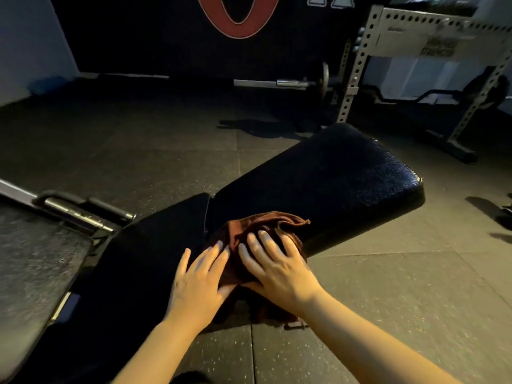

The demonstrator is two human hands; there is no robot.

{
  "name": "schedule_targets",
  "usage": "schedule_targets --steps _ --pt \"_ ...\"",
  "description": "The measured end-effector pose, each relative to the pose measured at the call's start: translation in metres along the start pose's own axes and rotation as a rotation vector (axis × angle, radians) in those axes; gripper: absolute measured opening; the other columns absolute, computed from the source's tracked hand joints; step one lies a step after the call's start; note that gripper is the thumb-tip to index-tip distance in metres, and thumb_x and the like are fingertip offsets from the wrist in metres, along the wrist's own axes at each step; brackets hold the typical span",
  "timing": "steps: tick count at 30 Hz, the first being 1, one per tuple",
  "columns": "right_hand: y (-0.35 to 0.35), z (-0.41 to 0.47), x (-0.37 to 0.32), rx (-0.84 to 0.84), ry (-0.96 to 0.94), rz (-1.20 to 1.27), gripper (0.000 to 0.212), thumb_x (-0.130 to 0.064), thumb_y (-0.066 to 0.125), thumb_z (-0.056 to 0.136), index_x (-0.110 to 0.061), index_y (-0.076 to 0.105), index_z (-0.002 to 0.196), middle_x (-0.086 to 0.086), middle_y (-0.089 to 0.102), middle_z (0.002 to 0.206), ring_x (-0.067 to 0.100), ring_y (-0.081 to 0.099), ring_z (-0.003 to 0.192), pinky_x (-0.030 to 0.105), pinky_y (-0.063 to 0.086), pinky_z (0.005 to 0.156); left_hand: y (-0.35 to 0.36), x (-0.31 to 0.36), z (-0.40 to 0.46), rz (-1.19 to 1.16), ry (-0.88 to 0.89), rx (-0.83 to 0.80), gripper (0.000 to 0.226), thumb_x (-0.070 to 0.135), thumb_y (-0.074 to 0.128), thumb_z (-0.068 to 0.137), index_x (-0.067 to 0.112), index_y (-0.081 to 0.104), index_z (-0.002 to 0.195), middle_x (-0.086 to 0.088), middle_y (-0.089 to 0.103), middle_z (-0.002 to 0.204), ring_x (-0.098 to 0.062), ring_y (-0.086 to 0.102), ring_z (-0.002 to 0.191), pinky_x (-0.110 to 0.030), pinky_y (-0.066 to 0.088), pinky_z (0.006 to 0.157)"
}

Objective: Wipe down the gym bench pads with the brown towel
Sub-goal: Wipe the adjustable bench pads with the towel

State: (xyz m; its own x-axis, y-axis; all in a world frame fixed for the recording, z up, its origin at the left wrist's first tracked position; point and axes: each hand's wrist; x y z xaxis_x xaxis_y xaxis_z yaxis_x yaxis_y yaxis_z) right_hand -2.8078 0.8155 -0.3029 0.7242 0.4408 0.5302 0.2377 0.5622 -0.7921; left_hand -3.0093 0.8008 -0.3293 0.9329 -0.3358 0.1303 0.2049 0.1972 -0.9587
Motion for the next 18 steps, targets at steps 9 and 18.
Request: schedule_targets --steps 9,18 --pt "-0.029 -0.019 0.071 0.033 -0.077 -0.034 0.064 -0.055 0.069 0.081 -0.019 0.059 0.133 0.010 0.063 0.129 0.028 0.058 0.119 0.041 0.041 0.100 -0.014 0.039 0.016 -0.040 0.037 -0.059 0.074 0.059 0.031 0.091 0.013 0.029 0.149 -0.020 0.051 0.144 -0.040 0.055 0.126 -0.047 0.049 0.098" --pt "-0.072 -0.058 0.166 -0.135 0.121 -0.079 0.064 -0.059 0.047 0.091 -0.015 0.059 0.135 0.017 0.061 0.131 0.037 0.056 0.123 0.055 0.040 0.106 -0.043 0.125 0.085 -0.054 0.129 -0.094 0.098 0.061 0.043 0.096 0.025 -0.030 0.149 -0.014 -0.015 0.164 -0.037 -0.010 0.151 -0.047 0.001 0.122"
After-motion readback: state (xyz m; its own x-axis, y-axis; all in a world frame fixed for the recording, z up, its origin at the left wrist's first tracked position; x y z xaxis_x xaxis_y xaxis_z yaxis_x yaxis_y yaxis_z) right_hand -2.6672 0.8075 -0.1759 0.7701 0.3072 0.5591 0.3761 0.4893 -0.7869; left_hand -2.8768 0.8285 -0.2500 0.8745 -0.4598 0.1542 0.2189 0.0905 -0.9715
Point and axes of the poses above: each hand's wrist, its own z-axis towards the middle knuckle, its own y-axis out of the palm, x = y × z
